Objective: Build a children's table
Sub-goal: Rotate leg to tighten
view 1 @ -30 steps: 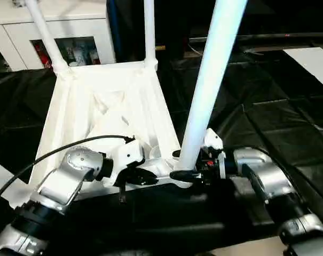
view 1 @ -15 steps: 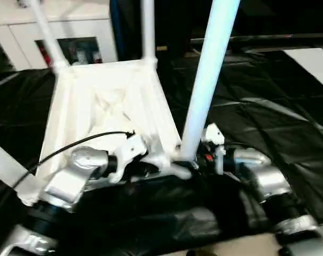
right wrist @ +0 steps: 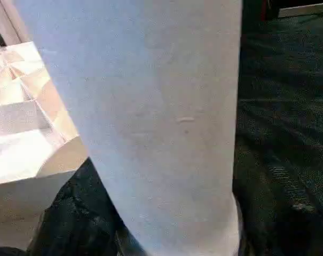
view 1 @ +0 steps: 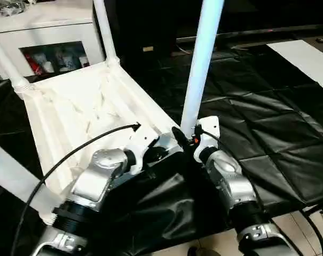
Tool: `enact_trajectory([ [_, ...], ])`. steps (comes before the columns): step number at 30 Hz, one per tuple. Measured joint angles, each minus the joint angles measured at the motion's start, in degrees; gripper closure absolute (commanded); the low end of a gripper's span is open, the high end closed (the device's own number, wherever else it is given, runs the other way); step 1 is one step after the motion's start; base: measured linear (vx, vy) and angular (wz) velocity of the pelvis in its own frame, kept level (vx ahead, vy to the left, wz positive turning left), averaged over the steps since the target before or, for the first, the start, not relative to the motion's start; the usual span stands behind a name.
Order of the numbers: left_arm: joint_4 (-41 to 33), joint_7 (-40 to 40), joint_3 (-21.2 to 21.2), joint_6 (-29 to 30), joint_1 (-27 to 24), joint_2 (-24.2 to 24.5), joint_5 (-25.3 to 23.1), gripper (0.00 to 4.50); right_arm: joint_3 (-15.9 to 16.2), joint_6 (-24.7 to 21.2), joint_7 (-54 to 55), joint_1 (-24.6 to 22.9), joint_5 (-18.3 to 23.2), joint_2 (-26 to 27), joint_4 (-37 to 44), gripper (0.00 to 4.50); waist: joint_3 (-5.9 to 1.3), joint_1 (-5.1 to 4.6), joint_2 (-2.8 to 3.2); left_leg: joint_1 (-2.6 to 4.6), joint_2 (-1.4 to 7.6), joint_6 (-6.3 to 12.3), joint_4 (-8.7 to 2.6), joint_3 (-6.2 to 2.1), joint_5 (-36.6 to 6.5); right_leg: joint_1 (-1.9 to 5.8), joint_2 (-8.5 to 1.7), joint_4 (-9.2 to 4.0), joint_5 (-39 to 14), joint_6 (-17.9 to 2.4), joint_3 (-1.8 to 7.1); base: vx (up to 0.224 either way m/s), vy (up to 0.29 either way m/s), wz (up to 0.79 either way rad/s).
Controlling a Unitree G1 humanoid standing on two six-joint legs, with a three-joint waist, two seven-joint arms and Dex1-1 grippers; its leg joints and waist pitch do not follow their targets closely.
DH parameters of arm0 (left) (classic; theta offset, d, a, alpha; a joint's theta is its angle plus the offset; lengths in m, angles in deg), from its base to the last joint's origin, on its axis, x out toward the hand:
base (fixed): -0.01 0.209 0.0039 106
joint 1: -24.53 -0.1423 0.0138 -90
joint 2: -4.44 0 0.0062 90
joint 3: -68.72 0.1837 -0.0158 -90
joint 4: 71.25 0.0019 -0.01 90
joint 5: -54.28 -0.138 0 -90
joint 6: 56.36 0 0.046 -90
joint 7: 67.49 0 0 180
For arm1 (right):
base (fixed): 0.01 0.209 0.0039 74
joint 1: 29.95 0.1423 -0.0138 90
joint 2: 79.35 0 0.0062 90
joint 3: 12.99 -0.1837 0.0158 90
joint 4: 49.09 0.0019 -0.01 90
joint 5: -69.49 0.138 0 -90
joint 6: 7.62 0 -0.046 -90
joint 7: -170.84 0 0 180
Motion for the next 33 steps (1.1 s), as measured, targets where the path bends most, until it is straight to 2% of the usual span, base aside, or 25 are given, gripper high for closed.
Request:
enact_trajectory([
  [5, 0.57, 0.48, 0.11, -0.21, 0.59, 0.1, -0.11, 4.5, 0.06, -0.15, -3.06, -0.15, -0.16, -1.09, 0.45, 1.03, 0.04, 0.01, 0.32, -0.02, -0.09, 0.0, 0.05, -0.01, 0.0, 0.0, -0.03, -0.12, 0.0, 0.0, 0.07, 0.0, 0.0, 0.0],
  [10, 0.97, 8.25, 1.15, -2.55, 1.04, 3.81, 1.13, 4.5, 1.28, -6.27, -20.56, -1.11, 4.32, -8.94, 5.41, 1.03, -0.11, 0.3, 1.09, -0.14, -0.09, 0.01, 0.03, -0.01, 0.0, -0.02, -0.03, 0.02, 0.59, -0.2, 0.1, 0.0, 0.0, 0.0],
  [11, 1.0, 10.76, 1.56, -3.03, 1.22, 4.99, 1.83, 4.5, 2.15, -7.59, -25.9, -1.14, 5.95, -11.94, 6.7, 1.03, -0.11, 0.52, 1.34, -0.21, -0.06, 0.0, 0.13, -0.01, 0.01, -0.04, -0.03, 0.08, 1.2, -0.48, 0.1, 0.0, 0.0, 0.0],
  [14, 0.95, 15.98, 2.76, -4.13, 1.6, 7.75, 3.16, 4.5, 3.72, -8.84, -35.92, -1.17, 7.77, -16.63, 8.18, 1.03, -0.27, 1.73, 1.84, -0.23, 0.21, 0.03, 0.06, 0.1, 0.02, -0.07, 0.05, 0.33, 1.18, -0.4, -0.02, 0.063, -0.026, 0.08],
  [18, -0.76, 23.22, 4.53, -4.15, 1.61, 11.72, 4.42, 4.5, 6.21, -10.35, -46.56, -1.07, 8.65, -21.18, 9.15, 1.03, -0.62, 3.84, 2.4, -0.85, 0.35, 0.35, 0.33, 0.01, 0.15, -0.74, 0.07, 1.18, 0.39, -0.36, -0.14, 0.013, -0.007, 0.01],
  [21, -1.84, 26.67, 5.47, -4.15, 1.4, 13.31, 4.92, 4.5, 7.36, -12.23, -51.54, -1.11, 8.78, -22.93, 9.42, 1.03, -0.63, 4.99, 2.43, -1.1, 0.37, 0.43, 0.56, 0.0, 0.1, -0.98, 0.04, 1.46, 0.27, -0.48, -0.13, 0.0, 0.0, 0.0],
  [22, -1.86, 27.06, 5.56, -4.15, 1.35, 13.4, 4.99, 4.5, 7.53, -12.41, -52.16, -1.11, 8.78, -23.03, 9.59, 1.03, -0.63, 5.06, 2.43, -1.16, 0.38, 0.43, 0.69, -0.02, 0.1, -0.98, 0.03, 1.49, 0.27, -0.47, -0.13, 0.0, 0.0, 0.0],
  [23, -1.86, 27.34, 5.67, -4.26, 1.33, 13.53, 5.0, 4.5, 7.9, -12.67, -52.93, -1.11, 8.8, -23.19, 9.83, 1.28, -0.63, 5.05, 2.41, -1.21, 0.38, 0.43, 0.83, -0.03, 0.09, -0.98, 0.01, 1.55, 0.27, -0.47, -0.12, 0.0, 0.0, 0.0],
  [26, -1.76, 28.61, 6.36, -5.16, 1.29, 14.42, 4.97, 4.5, 9.48, -13.33, -55.67, -0.8, 8.77, -24.47, 10.03, 1.37, -0.61, 4.96, 2.38, -1.26, 0.37, 0.34, 1.37, -0.04, 0.03, -0.95, -0.06, 1.94, 0.27, -0.47, 0.0, 0.0, 0.0, 0.0],
  [27, -1.63, 29.04, 6.6, -5.52, 1.3, 14.74, 4.99, 4.5, 10.12, -13.42, -56.47, -0.38, 8.55, -24.78, 9.8, 1.59, -0.58, 4.87, 2.33, -1.26, 0.37, 0.09, 1.45, 0.01, -0.1, -0.93, -0.06, 2.01, 0.27, -0.46, 0.1, 0.0, 0.0, 0.0],
  [31, -0.96, 29.5, 6.63, -6.24, 1.34, 15.01, 4.98, 4.5, 11.54, -13.25, -57.63, 1.08, 7.85, -25.01, 8.54, 1.74, -0.52, 4.8, 2.24, -1.23, 0.37, 0.06, 1.54, 0.05, -0.1, -0.77, -0.07, 2.03, 0.26, -0.43, 0.18, 0.0, 0.0, 0.0],
  [33, -0.39, 29.49, 6.63, -6.6, 1.68, 15.02, 4.97, 4.5, 11.67, -13.1, -58.01, 1.82, 7.3, -24.86, 7.69, 1.79, -0.47, 4.8, 1.88, -1.21, 0.38, 0.06, 1.54, 0.08, -0.1, -0.74, -0.07, 2.07, 0.26, -0.41, 0.2, 0.0, 0.0, 0.0],
])
